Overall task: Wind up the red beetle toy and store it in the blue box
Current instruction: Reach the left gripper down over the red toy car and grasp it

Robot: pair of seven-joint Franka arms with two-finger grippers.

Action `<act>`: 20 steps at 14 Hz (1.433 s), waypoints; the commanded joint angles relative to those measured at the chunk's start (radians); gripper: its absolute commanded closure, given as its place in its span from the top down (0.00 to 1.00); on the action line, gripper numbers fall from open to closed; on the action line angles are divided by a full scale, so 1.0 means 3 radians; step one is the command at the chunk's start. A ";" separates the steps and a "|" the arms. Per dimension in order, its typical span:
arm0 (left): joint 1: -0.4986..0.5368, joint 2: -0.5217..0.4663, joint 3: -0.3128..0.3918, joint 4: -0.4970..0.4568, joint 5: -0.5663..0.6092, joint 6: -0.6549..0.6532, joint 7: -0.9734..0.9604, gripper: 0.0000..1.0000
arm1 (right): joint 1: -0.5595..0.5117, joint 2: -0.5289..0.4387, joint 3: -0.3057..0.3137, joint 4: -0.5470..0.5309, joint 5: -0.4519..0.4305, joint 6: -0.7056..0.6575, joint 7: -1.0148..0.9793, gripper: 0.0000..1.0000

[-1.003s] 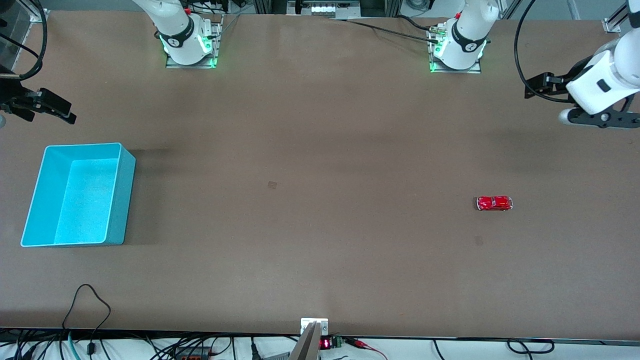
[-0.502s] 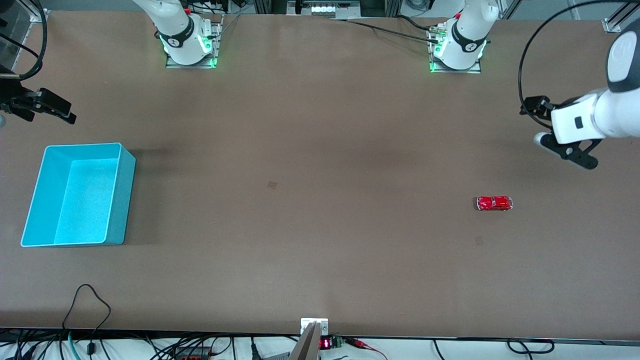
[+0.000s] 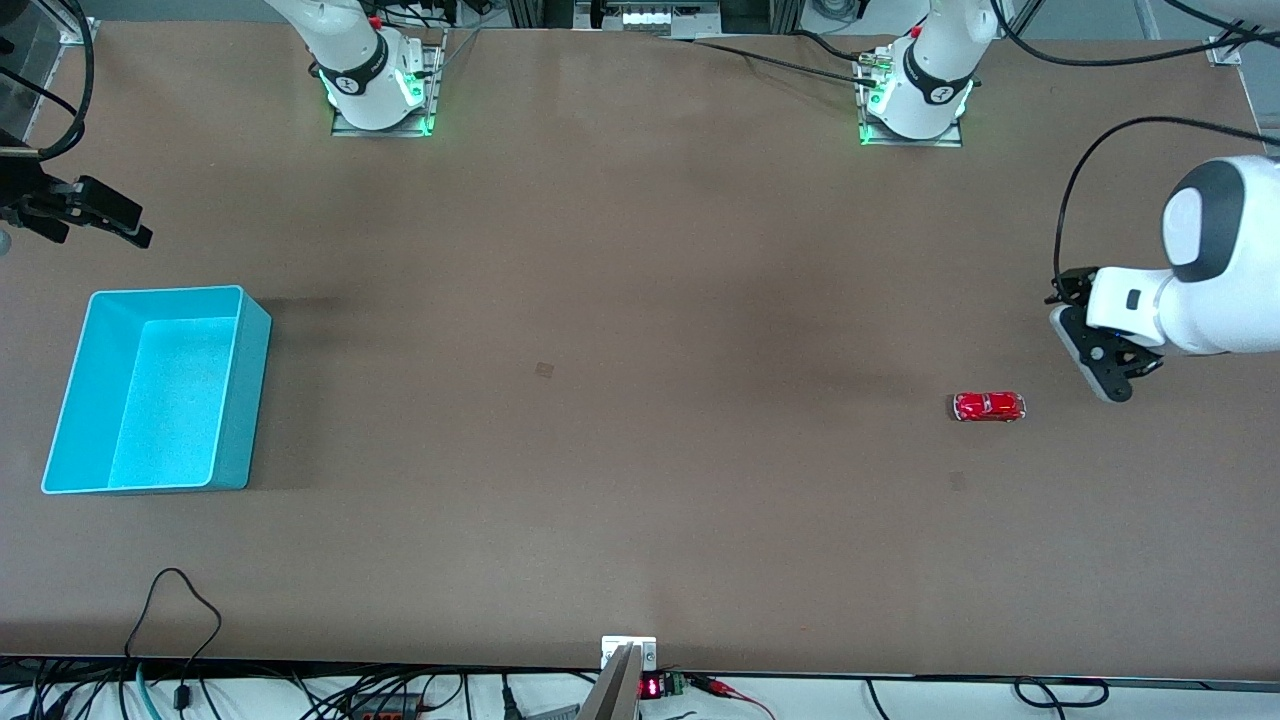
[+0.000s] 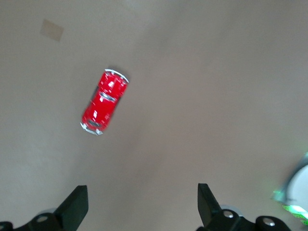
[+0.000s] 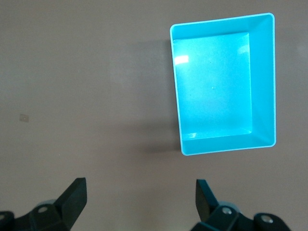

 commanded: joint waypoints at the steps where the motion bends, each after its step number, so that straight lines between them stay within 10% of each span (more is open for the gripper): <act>1: 0.0026 0.0068 -0.0013 -0.0229 0.0172 0.0525 0.0471 1.00 | 0.0003 -0.0050 0.0001 0.0027 -0.0027 -0.0039 0.0043 1.00; 16: 0.0021 0.0743 -0.0039 -0.0644 0.0265 0.2255 0.1203 1.00 | -0.0002 0.0001 -0.0009 0.0027 -0.0032 -0.0039 0.0028 1.00; 20: 0.0026 0.0794 -0.0044 -0.0644 0.0265 0.2316 0.1352 0.57 | -0.0013 0.0006 -0.0009 0.0027 -0.0037 -0.0039 0.0013 1.00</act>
